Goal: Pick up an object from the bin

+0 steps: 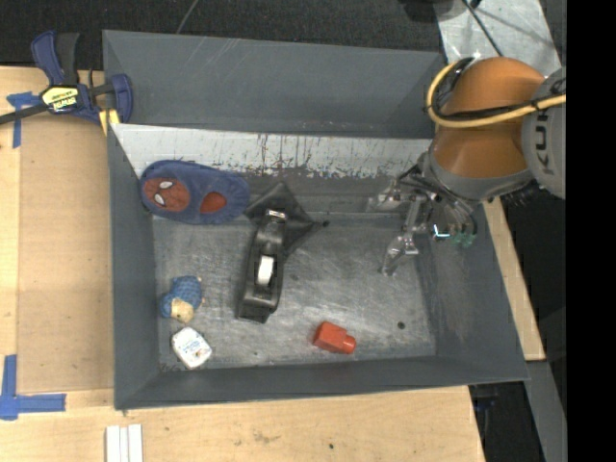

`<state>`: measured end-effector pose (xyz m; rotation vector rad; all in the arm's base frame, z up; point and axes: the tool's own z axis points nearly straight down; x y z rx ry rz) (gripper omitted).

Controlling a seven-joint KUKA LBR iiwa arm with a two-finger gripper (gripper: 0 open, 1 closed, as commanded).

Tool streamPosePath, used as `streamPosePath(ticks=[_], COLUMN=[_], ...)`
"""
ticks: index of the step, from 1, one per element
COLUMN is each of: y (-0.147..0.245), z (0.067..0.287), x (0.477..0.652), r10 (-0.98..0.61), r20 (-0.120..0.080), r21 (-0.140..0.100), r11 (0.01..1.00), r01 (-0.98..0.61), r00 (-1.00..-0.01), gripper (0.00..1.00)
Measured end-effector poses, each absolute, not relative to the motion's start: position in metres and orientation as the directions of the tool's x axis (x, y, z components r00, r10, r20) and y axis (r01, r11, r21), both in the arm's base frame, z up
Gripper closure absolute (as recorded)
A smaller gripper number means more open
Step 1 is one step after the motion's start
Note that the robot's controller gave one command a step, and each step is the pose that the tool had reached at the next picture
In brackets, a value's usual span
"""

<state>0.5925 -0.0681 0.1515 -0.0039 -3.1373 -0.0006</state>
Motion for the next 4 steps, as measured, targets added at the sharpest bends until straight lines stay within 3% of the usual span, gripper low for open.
streamPosePath(ticks=[1,2,3,4], y=[-0.035,0.017,0.046,0.049], z=[0.146,0.130,0.075,0.080], x=[0.622,0.628,0.629,0.634], r10=[0.061,-0.029,-0.314,-0.314], r20=[-0.006,-0.002,-0.008,-0.032], r21=[0.000,0.002,-0.005,-0.006], r11=[0.998,1.000,0.949,0.950], r01=[0.061,-0.029,-0.314,-0.314], r00=[-0.998,-1.000,-0.949,-0.949], gripper=[0.00,0.00,0.00,1.00])
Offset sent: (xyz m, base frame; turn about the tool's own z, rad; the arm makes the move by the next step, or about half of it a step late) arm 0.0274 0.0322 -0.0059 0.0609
